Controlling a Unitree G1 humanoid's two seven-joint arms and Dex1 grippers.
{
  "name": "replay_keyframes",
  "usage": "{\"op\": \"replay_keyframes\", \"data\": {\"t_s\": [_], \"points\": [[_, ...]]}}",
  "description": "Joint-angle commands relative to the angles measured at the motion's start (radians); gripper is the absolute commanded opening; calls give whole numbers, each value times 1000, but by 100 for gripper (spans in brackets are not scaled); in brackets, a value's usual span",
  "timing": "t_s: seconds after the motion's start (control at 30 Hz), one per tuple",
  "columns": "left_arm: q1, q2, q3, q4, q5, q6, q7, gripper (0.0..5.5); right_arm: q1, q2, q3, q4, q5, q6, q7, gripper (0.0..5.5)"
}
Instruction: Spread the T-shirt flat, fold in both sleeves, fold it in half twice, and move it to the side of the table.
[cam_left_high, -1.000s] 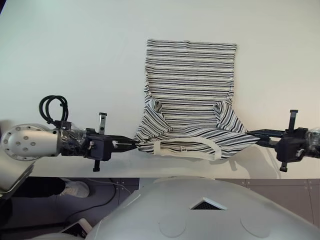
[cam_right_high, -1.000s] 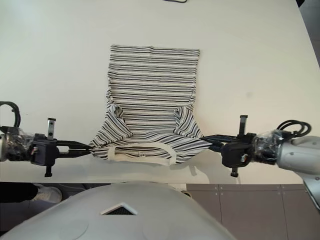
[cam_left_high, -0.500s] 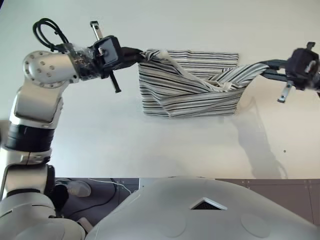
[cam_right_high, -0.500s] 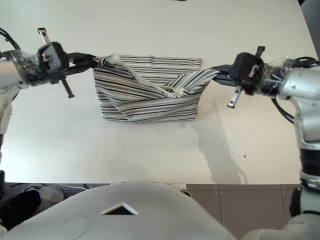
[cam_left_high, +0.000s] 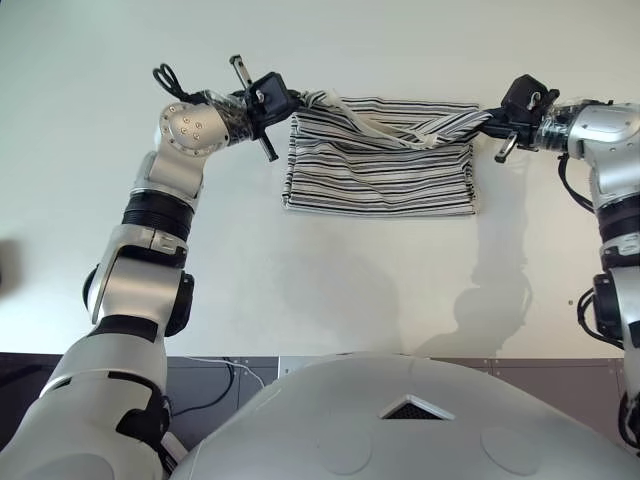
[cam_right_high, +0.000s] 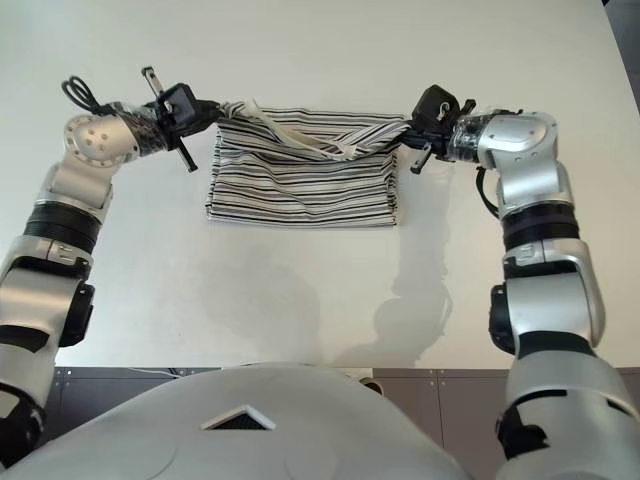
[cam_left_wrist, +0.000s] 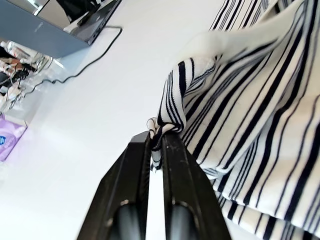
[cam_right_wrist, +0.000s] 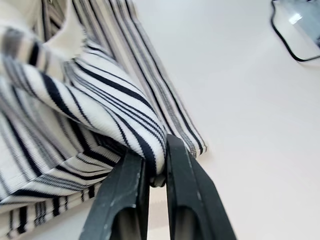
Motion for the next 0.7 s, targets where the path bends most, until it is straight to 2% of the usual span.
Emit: {"op": "replay_keyframes", "data": {"t_s": [0.03,0.4,0.47,0.57,0.7], "points": [[-26,-44,2,112,52,-63,82,93,-72,63,-54,129,-8,-36,-110,111],[-95,-116,128,212,28,-16,281,266,-96,134,-122,251,-34,25,-331,313],[-85,-112,124,172,41,-25,291,290,-91,126,-128,209,-35,-8,-342,320],[-45,-95,113,26,61,-47,290,295,-63,97,-123,99,-48,-79,-319,320],[121,-46,72,-386,59,-33,181,295,-23,59,-39,5,-152,-226,-300,320]]}}
